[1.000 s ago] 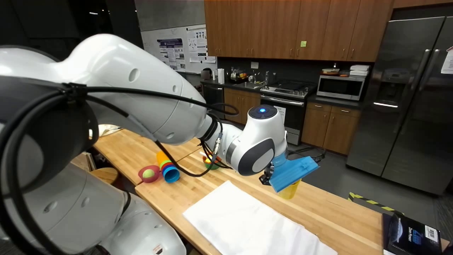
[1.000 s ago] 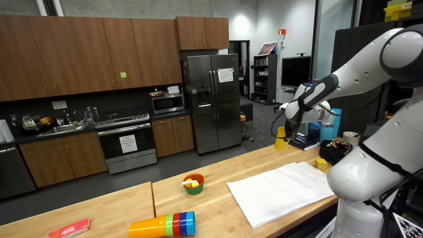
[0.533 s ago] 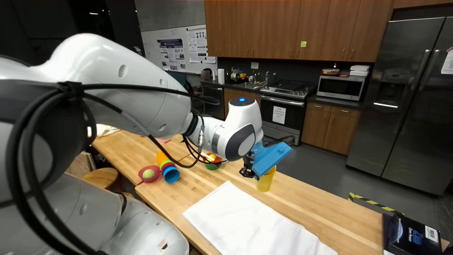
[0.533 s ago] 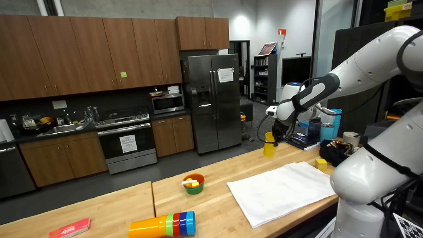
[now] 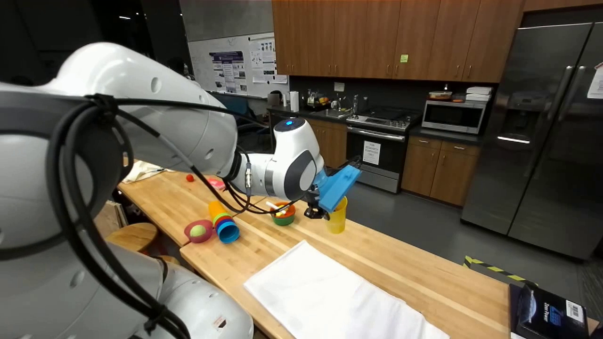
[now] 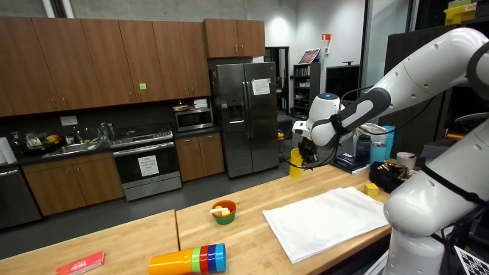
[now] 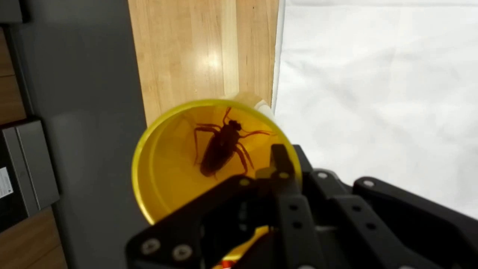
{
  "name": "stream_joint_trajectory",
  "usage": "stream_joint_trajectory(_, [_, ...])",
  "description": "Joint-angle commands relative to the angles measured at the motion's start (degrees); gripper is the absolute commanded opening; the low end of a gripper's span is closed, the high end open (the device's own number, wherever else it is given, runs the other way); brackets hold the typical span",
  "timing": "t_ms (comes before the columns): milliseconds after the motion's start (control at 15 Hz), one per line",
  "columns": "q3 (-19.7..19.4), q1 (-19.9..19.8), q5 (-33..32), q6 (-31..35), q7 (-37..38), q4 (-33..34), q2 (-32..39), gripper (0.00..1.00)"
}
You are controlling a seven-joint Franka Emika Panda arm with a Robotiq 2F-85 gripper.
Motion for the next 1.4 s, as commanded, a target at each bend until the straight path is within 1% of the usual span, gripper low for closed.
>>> stream_joint_trajectory(0, [1.9, 0.85, -1.42, 0.18, 3.85, 0.01, 1.58, 0.01])
stream_joint_trajectory(200, [3.1, 0.26, -2.14, 0.52, 7.28, -0.3, 4.05, 0.01])
stream_joint_trajectory(400, [2.41, 0.85, -1.59, 0.4, 8.79, -0.5, 6.24, 0.01])
stream_joint_trajectory(600, [2.03, 0.49, -1.87, 5.63, 10.58, -0.61, 9.34, 0.01])
stream_joint_trajectory(733, [1.61, -0.14, -2.46, 10.34, 11.44, -0.63, 11.67, 0.01])
stream_joint_trajectory(800, [2.09, -0.61, -3.13, 12.42, 12.54, -0.64, 12.78, 0.01])
stream_joint_trajectory(933, [3.34, -2.85, -6.73, 15.87, 14.64, -0.66, 15.49, 0.01])
stream_joint_trajectory(1000, [4.16, -3.81, -9.0, 15.23, 15.94, -0.68, 16.54, 0.01])
stream_joint_trajectory(1133, [4.22, -4.72, -12.38, 12.06, 16.83, -0.69, 18.23, 0.01])
stream_joint_trajectory(1333, [2.96, -3.52, -12.56, 5.64, 15.17, -0.77, 19.66, 0.01])
